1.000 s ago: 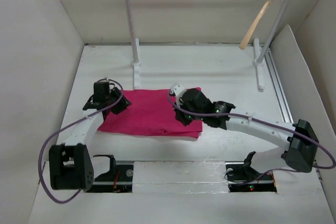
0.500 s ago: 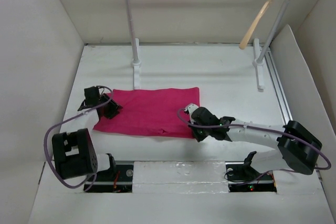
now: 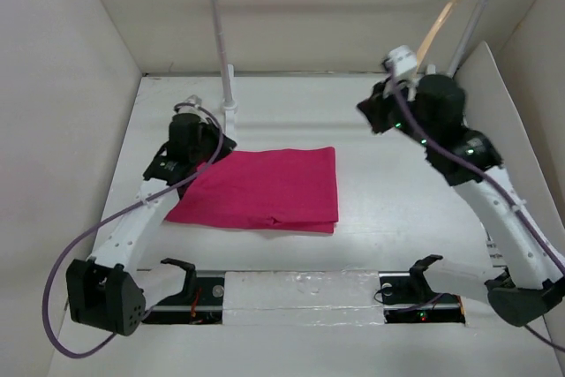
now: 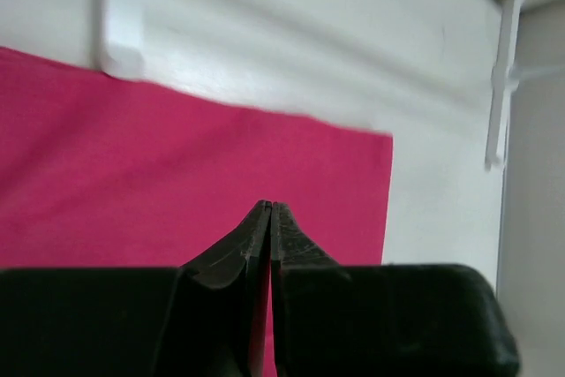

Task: Place the trousers on the hanger
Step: Pick up the hanger from the clothesline.

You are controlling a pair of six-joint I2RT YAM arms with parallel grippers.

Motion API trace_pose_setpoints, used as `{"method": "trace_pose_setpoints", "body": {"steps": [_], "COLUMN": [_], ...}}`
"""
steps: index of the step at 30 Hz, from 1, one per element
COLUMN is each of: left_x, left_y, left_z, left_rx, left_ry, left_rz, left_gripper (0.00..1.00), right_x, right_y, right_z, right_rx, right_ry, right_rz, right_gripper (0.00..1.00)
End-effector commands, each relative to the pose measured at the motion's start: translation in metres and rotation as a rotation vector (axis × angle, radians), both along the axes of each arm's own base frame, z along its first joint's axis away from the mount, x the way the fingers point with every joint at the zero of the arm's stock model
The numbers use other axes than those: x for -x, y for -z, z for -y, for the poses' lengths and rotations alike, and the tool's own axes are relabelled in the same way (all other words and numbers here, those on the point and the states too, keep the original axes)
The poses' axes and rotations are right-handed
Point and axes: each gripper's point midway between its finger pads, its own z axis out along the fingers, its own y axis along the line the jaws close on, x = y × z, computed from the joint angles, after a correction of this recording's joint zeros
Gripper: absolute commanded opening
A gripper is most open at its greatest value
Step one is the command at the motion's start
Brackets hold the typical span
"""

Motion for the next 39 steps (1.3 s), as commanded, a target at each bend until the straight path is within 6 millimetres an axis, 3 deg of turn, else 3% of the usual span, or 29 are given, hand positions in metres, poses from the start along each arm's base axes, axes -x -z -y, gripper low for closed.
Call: {"method": "trace_pose_setpoints", "body": {"steps": [1,3,4,5,6,7,8,9,10,13,15,21,28,36,39], "left_x": [0.012,0.018,0.018,0.019,0.031,0.036,0.039,0.051,0.057,0.080,0.089,0.111,0.118,0.119,0.119], "left_y": [0.016,0.013,0.000,0.002,-0.013,-0.017,-0.017,-0.021,-0.020,-0.006,0.011,0.045,0.061,0.063,0.065], "left_z": [0.050,0.070,0.082,0.087,0.115,0.124,0.133,0.150,0.158,0.178,0.178,0.172,0.175,0.178,0.177], "left_rx": [-0.123,-0.170,-0.187,-0.240,-0.246,-0.264,-0.291,-0.286,-0.279,-0.252,-0.247,-0.247,-0.243,-0.238,-0.240], "left_ry": [0.119,0.149,0.166,0.159,0.220,0.236,0.250,0.303,0.327,0.407,0.425,0.454,0.465,0.460,0.452], "left_rz": [-0.030,-0.009,0.023,0.023,0.067,0.080,0.086,0.102,0.103,0.082,0.045,-0.031,-0.074,-0.090,-0.097], "left_gripper": [0.00,0.00,0.00,0.00,0.00,0.00,0.00,0.00,0.00,0.06,0.09,0.11,0.11,0.11,0.11], "right_x": [-0.032,-0.043,-0.057,-0.066,-0.073,-0.082,-0.100,-0.108,-0.117,-0.151,-0.166,-0.177,-0.197,-0.230,-0.234], "right_y": [-0.096,-0.126,-0.128,-0.148,-0.148,-0.148,-0.136,-0.135,-0.129,-0.111,-0.107,-0.104,-0.080,-0.065,-0.068], "right_z": [0.069,0.100,0.113,0.148,0.160,0.174,0.185,0.205,0.213,0.218,0.214,0.206,0.195,0.176,0.166], "right_rx": [-0.085,-0.113,-0.117,-0.131,-0.140,-0.145,-0.181,-0.197,-0.215,-0.286,-0.319,-0.386,-0.424,-0.439,-0.445], "right_ry": [0.117,0.182,0.214,0.313,0.336,0.356,0.373,0.390,0.388,0.300,0.221,0.114,0.085,0.051,0.023], "right_rz": [0.202,0.263,0.259,0.297,0.284,0.277,0.224,0.223,0.208,0.180,0.186,0.268,0.227,0.199,0.205], "right_gripper": [0.00,0.00,0.11,0.25,0.39,0.60,0.66,0.69,0.73,0.76,0.77,0.78,0.74,0.73,0.58]}}
